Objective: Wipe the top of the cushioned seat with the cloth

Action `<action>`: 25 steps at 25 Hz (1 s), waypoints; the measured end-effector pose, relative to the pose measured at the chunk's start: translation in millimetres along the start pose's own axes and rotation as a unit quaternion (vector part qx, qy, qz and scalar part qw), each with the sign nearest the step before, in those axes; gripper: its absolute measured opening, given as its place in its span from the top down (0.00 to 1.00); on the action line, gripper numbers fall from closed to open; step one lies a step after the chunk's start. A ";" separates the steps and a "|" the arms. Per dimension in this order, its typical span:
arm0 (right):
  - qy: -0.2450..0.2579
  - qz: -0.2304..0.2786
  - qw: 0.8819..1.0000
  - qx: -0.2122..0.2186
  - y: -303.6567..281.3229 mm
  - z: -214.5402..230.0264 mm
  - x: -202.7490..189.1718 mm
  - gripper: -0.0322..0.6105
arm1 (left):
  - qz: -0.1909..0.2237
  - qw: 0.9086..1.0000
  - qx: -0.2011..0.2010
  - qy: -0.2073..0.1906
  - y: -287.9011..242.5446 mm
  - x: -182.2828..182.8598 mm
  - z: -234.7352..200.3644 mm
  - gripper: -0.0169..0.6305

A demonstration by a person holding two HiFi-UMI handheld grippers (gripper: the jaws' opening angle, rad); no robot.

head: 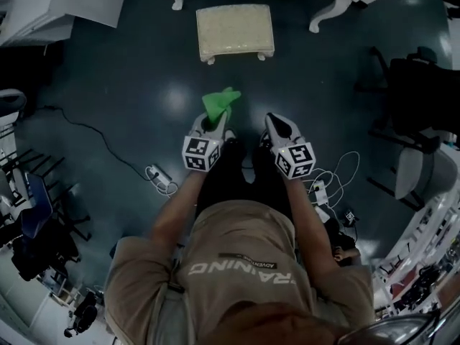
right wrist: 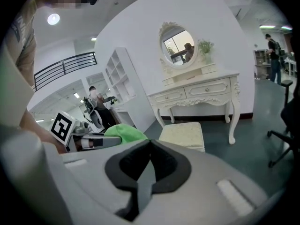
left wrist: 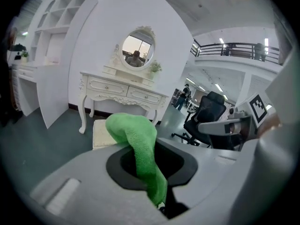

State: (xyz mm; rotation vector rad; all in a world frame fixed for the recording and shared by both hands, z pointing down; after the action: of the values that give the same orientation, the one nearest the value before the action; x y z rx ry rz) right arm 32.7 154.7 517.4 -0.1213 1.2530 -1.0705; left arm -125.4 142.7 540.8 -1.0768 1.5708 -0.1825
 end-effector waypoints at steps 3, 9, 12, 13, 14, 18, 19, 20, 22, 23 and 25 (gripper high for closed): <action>0.016 0.013 1.000 0.012 41.9 -12.7 11.1 0.95 | 0.014 1.000 0.024 -0.006 25.9 14.5 32.4 0.90; 0.059 0.045 0.997 0.034 143.7 -25.0 49.4 0.95 | 0.061 0.997 0.053 -0.005 79.4 72.0 103.4 0.90; 0.094 0.076 0.992 0.027 187.4 -25.0 83.6 0.95 | 0.085 0.995 0.047 -0.028 105.1 107.9 135.7 0.90; 0.105 0.087 0.990 0.024 199.4 -25.6 94.3 0.95 | 0.091 0.994 0.041 -0.033 113.1 118.9 144.1 0.90; 0.113 0.097 0.989 0.021 210.1 -26.5 104.0 0.95 | 0.097 0.994 0.037 -0.040 121.0 129.7 151.3 0.90; 0.138 0.125 0.982 0.017 241.4 -29.8 137.5 0.95 | 0.124 0.989 0.034 -0.078 146.5 170.1 173.3 0.90; 0.144 0.131 0.981 0.016 247.1 -31.3 145.0 0.95 | 0.132 0.987 0.035 -0.083 151.6 178.5 177.8 0.90; 0.150 0.137 0.979 0.016 252.3 -33.3 152.5 0.95 | 0.140 0.986 0.035 -0.086 156.6 186.4 181.8 0.90; 0.160 0.149 0.976 0.016 260.5 -40.3 166.5 0.95 | 0.155 0.983 0.036 -0.090 166.7 199.8 187.5 0.90; 0.164 0.155 0.974 0.017 264.0 -45.5 172.4 0.95 | 0.161 0.982 0.038 -0.093 172.0 205.0 189.3 0.90; 0.172 0.165 0.971 0.021 270.4 -57.0 182.1 0.95 | 0.171 0.979 0.042 -0.100 181.7 213.6 191.5 0.90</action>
State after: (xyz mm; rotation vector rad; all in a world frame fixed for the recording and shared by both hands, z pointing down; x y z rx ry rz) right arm 131.1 198.4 204.5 0.3104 1.4977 -0.8479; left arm -40.7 175.7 213.6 -0.7213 1.5254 0.0901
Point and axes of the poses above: the fingertips, and each gripper's own axes: y backward along the fingers, z to its right, x out of its top, the point moved 2 cm from there along y, backward along the fingers, and after that the axes turned 9 degrees about -z, right-handed, at the moved point
